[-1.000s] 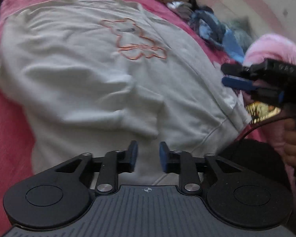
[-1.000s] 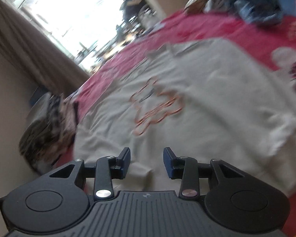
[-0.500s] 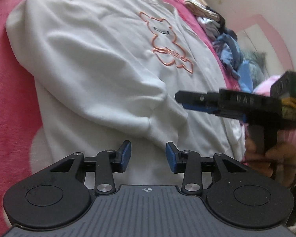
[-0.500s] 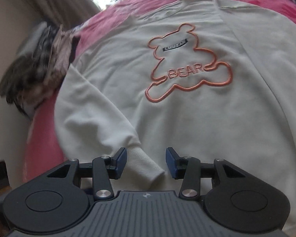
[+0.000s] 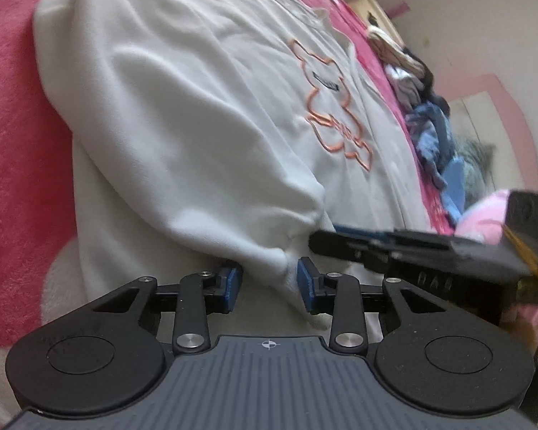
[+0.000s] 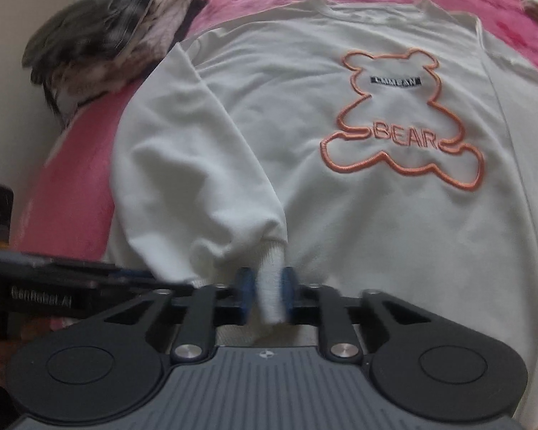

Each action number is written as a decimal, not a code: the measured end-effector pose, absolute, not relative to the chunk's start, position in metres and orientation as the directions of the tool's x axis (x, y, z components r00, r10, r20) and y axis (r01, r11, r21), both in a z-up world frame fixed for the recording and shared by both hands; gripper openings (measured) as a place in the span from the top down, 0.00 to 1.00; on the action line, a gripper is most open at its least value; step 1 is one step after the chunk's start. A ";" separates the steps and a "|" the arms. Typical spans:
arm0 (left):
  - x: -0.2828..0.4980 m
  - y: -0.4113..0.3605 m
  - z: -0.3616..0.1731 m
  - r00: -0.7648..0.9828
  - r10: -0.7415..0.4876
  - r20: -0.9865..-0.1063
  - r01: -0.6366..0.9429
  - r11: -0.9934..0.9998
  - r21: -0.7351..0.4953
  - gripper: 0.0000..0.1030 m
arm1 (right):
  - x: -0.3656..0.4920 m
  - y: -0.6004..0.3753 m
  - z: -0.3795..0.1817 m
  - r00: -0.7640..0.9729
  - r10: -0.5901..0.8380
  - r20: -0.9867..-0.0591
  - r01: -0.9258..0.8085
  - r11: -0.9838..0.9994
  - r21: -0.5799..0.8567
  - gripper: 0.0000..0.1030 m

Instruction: Fold clothes

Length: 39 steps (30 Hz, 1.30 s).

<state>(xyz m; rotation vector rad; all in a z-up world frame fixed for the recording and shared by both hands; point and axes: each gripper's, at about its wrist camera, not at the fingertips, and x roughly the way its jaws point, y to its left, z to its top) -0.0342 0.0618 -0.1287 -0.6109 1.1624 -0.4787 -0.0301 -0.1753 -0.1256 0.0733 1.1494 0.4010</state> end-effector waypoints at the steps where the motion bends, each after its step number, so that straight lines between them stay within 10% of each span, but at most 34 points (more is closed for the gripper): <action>1: -0.034 0.061 -0.128 0.334 -0.633 -0.698 0.038 0.749 -0.662 0.78 | -0.032 -0.177 -0.123 0.358 0.343 -0.868 -0.262 0.930 0.260 0.94; 39: -0.085 0.088 -0.113 0.026 -0.627 -0.778 0.361 0.732 -0.578 0.91 | -0.150 -0.150 -0.113 0.164 0.478 -0.863 -0.155 0.876 0.456 0.96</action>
